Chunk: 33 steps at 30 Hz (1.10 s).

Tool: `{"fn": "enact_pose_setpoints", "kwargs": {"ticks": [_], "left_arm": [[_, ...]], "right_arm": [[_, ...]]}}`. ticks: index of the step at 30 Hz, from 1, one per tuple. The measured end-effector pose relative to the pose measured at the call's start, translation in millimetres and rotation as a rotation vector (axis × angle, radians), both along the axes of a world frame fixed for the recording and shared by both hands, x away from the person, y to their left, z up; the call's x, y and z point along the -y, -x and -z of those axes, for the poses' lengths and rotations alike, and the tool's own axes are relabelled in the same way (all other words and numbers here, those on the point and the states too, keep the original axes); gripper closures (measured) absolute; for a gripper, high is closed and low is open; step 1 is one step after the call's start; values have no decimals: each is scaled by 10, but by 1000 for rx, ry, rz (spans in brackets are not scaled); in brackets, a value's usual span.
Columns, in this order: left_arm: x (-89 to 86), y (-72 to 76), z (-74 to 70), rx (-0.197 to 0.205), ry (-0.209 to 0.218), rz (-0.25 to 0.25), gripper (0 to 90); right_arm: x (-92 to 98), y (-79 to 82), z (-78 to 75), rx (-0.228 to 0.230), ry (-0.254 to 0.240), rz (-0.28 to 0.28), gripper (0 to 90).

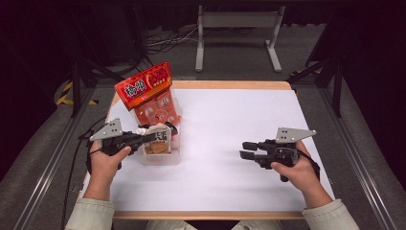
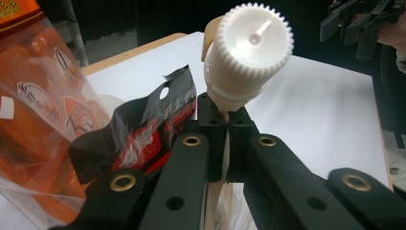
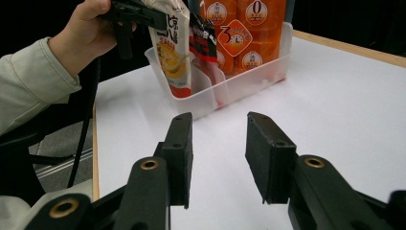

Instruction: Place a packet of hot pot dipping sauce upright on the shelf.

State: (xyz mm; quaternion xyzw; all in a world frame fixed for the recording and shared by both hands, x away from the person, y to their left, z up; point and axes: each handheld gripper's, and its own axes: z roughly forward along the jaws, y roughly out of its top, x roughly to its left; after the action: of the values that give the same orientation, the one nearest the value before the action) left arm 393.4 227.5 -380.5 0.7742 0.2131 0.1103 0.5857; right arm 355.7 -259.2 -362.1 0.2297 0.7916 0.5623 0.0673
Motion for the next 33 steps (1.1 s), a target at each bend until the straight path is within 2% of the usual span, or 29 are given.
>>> {"fn": "enact_pose_setpoints", "kwargs": {"ticks": [4, 7, 13, 20, 24, 29, 31, 33], "left_arm": [[2, 5, 45, -9, -6, 3, 885], [5, 3, 88, -16, -32, 4, 884], [-20, -3, 130, -28, -18, -8, 880], [-113, 31, 129, -46, -24, -62, 803], [-139, 52, 115, -52, -9, -84, 694], [-147, 83, 89, -59, -8, -119, 486], [-149, 112, 81, -72, 7, -121, 375], [-155, 143, 74, -69, 2, -128, 204]], "right_arm": [[-3, -2, 3, -2, -2, -1, 629], [-4, 0, 2, -8, -7, -5, 624], [7, 5, -3, -8, -11, -4, 620], [10, 3, -5, -14, -19, -7, 601], [-3, -5, -1, -15, -19, -10, 598], [-4, -9, -12, -10, -22, -9, 588], [-1, -9, -18, -8, -26, -6, 583], [3, -11, -21, -1, -28, -1, 555]]}}
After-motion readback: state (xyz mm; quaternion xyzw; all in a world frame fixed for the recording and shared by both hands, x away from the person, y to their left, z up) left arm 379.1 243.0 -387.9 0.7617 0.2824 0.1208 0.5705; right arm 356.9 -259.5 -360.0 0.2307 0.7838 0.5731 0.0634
